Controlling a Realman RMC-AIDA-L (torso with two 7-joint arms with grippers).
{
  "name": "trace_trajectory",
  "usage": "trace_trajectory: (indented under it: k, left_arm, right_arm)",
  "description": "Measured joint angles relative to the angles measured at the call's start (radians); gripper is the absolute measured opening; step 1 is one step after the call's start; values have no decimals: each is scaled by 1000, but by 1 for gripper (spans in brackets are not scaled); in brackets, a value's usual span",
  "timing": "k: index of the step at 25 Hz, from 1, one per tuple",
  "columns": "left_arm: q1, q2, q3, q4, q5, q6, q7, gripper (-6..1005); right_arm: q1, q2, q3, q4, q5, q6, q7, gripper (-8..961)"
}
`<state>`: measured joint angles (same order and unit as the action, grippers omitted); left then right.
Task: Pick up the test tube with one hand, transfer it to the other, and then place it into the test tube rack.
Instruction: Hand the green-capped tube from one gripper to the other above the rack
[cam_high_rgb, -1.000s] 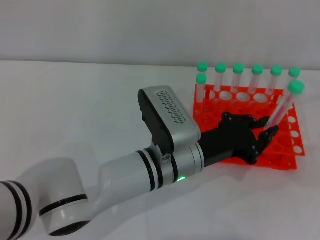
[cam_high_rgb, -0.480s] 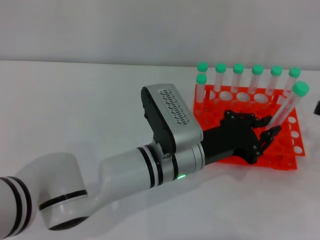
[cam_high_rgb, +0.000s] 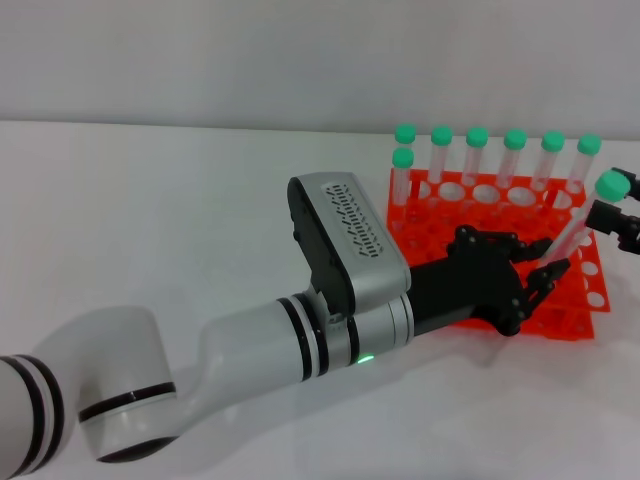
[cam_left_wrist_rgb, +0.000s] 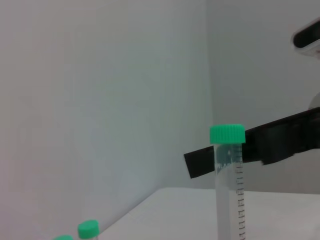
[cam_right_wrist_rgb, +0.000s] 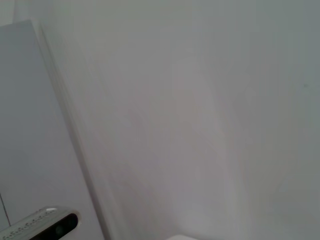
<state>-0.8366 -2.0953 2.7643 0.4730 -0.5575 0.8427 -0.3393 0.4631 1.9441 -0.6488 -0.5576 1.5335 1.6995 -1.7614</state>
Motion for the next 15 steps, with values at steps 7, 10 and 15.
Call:
trace_trajectory:
  k: [7, 10, 15]
  left_arm:
    - [6, -3, 0, 2, 1, 5, 0, 184]
    - [8, -5, 0, 3, 1, 5, 0, 184]
    - [10, -6, 0, 4, -1, 6, 0, 184]
  right_arm:
    - [2, 5, -1, 0, 0, -7, -16, 727]
    - [2, 5, -6, 0, 0, -7, -29, 418]
    - [-3, 6, -3, 0, 0, -6, -52, 327]
